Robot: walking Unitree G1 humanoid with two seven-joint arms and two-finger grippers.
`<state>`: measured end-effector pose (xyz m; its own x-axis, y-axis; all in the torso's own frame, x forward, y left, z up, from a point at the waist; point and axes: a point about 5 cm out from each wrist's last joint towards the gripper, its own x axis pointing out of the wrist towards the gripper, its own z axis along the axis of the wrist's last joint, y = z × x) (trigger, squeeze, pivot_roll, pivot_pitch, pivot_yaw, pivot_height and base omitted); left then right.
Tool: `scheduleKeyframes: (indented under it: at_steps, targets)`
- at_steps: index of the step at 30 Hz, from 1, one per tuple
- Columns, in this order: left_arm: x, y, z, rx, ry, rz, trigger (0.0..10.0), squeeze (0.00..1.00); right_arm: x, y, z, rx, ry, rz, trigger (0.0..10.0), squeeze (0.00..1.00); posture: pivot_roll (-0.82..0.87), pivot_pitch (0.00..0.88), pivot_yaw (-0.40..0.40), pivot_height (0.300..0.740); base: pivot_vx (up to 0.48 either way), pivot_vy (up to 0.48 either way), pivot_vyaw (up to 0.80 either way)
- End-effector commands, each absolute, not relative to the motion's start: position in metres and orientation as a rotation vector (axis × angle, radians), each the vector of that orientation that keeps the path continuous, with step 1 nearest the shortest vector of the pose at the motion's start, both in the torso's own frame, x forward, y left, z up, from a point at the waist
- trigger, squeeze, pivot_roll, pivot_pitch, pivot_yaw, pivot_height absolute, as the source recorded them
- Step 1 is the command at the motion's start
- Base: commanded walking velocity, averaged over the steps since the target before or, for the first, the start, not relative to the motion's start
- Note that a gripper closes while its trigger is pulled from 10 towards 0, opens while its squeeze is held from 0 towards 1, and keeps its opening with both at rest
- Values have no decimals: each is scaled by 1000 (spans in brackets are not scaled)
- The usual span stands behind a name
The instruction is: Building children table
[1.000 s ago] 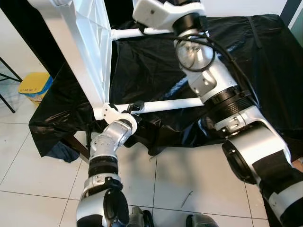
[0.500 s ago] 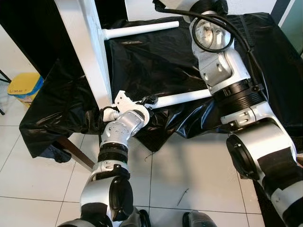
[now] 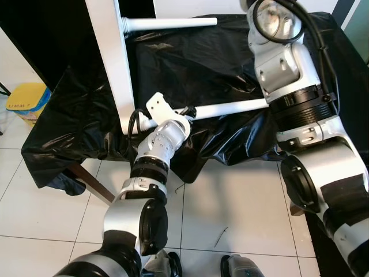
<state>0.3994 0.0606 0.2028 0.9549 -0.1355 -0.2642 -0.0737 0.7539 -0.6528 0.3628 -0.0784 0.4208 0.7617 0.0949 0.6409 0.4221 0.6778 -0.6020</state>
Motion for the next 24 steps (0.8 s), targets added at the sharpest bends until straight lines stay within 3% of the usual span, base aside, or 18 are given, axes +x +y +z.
scheduleKeyframes:
  at_steps: [1,3,4,9,11,24]
  targets:
    - [408,84,234,-678,132,27,10000,0,355,-80,434,-521,-707,-90,0,0,-152,112,108,740,0,0,0]
    - [411,89,239,-663,108,44,9922,0,354,-82,435,-507,-705,-86,0,0,-153,112,109,740,0,0,0]
    - [414,96,249,-645,61,63,275,0,354,-85,437,-490,-702,-85,0,0,-155,114,111,740,0,0,0]
    - [418,110,276,-589,-55,82,0,0,351,-91,442,-477,-701,-93,0,0,-159,116,116,740,0,0,0]
    - [416,117,311,-517,-197,65,0,0,349,-101,445,-477,-695,-110,0,0,-161,120,119,740,0,0,0]
    - [386,121,403,-362,-540,-82,0,0,350,-126,427,-518,-630,-175,0,0,-136,122,106,740,0,0,0]
